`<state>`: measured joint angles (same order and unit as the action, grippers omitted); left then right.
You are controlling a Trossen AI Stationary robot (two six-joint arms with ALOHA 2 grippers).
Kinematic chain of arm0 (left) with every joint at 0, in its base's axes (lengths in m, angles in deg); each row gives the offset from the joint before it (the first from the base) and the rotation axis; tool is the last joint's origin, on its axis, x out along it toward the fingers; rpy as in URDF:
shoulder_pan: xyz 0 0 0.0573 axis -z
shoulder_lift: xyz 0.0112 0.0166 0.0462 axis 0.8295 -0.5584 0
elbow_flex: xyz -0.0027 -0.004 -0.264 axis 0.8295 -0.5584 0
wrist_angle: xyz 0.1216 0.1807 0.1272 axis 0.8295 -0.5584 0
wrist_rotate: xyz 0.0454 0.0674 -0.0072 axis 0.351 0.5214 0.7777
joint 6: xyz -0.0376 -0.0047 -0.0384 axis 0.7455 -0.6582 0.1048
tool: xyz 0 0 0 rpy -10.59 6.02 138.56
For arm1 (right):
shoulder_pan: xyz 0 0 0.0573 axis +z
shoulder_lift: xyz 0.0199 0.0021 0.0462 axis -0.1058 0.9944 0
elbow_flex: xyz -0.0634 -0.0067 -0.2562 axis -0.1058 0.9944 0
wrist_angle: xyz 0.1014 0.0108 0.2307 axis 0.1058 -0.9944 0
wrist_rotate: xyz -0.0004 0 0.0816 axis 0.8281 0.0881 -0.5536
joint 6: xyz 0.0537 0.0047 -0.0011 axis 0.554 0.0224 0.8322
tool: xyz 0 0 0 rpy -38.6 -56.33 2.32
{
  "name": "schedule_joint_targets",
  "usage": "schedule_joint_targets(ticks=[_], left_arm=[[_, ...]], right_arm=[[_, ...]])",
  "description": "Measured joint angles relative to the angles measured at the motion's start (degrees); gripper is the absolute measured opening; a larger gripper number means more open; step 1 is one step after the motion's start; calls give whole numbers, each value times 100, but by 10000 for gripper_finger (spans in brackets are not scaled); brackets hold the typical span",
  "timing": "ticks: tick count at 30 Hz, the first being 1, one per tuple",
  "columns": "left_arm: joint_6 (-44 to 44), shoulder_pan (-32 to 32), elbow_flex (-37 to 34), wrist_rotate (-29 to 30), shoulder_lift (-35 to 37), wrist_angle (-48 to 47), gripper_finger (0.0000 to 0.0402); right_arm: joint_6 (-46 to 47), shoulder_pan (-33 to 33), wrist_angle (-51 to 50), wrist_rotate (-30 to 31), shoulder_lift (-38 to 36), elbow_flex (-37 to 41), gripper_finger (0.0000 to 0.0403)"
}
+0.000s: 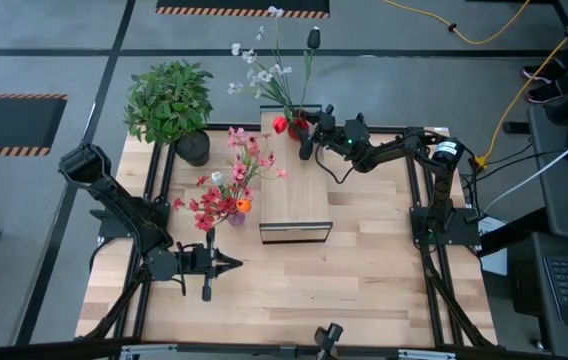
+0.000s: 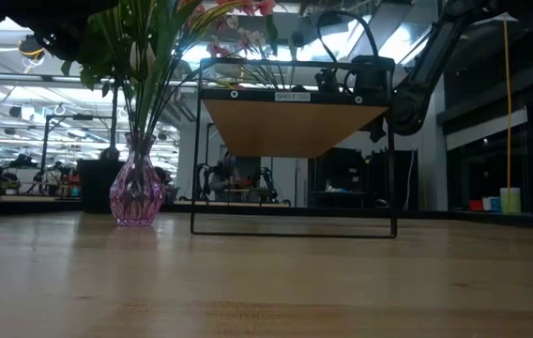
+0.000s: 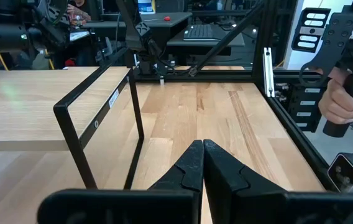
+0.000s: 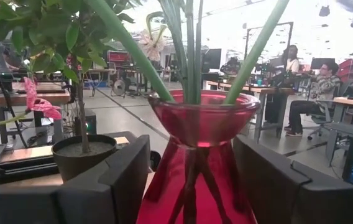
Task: Pick and place flowers into a vace then onto a shelf
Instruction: Put the red vase on the shelf
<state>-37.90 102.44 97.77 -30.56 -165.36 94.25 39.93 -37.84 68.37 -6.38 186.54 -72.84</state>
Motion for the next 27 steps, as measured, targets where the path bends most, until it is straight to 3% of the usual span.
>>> schedule_joint_targets(ticks=[27], left_arm=[[17, 0, 0, -3, 0, -1, 6]], right_arm=[[-173, 11, -423, -30, -264, 7, 234]])
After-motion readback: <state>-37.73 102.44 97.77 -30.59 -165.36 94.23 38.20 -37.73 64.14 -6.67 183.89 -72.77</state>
